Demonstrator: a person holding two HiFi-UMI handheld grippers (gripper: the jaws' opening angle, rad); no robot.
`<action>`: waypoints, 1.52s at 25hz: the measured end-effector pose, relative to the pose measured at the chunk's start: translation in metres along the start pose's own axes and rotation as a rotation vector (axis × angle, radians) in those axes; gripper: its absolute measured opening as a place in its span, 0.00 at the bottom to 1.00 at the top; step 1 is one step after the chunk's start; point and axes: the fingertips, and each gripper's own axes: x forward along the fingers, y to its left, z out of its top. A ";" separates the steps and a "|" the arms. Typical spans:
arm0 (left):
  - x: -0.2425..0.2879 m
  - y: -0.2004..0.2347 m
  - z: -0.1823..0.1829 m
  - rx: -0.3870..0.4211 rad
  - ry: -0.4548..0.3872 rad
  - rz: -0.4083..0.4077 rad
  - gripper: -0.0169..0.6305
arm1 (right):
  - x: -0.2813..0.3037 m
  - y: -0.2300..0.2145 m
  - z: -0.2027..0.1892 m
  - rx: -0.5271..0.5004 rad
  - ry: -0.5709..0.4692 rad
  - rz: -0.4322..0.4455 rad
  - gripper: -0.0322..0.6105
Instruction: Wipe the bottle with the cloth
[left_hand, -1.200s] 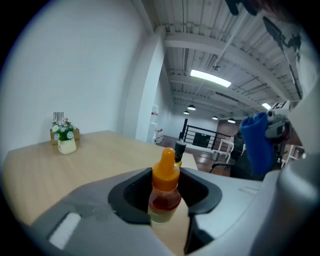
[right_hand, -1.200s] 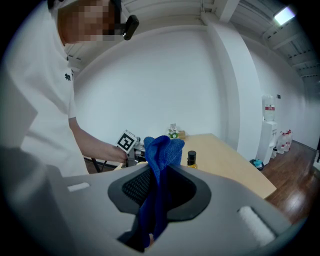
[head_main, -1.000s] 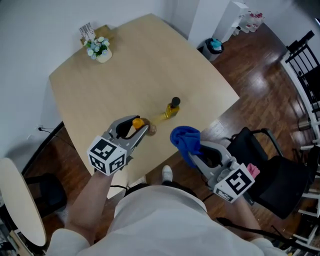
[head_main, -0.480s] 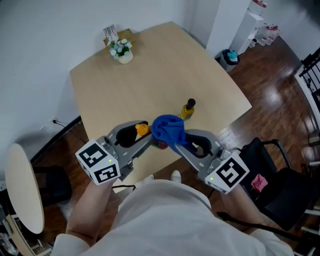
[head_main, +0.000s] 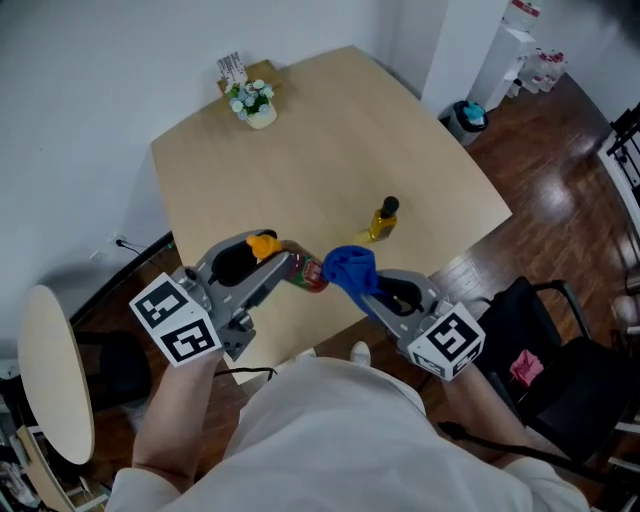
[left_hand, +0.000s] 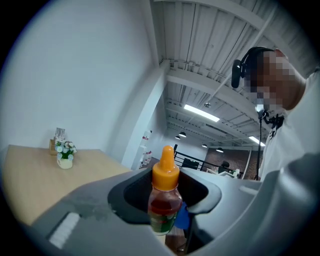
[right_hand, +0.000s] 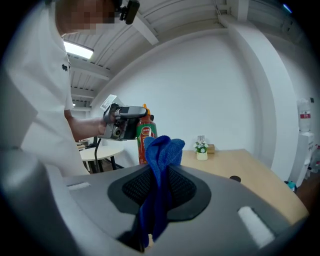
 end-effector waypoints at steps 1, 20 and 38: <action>-0.001 0.002 0.000 0.000 0.001 0.009 0.27 | -0.002 0.000 0.004 -0.009 -0.009 -0.005 0.18; 0.010 0.003 0.004 -0.031 -0.005 0.033 0.27 | 0.000 0.039 0.010 -0.168 0.040 0.013 0.18; 0.007 -0.008 0.010 -0.033 -0.044 0.046 0.27 | 0.018 0.091 0.049 -0.254 0.026 0.107 0.18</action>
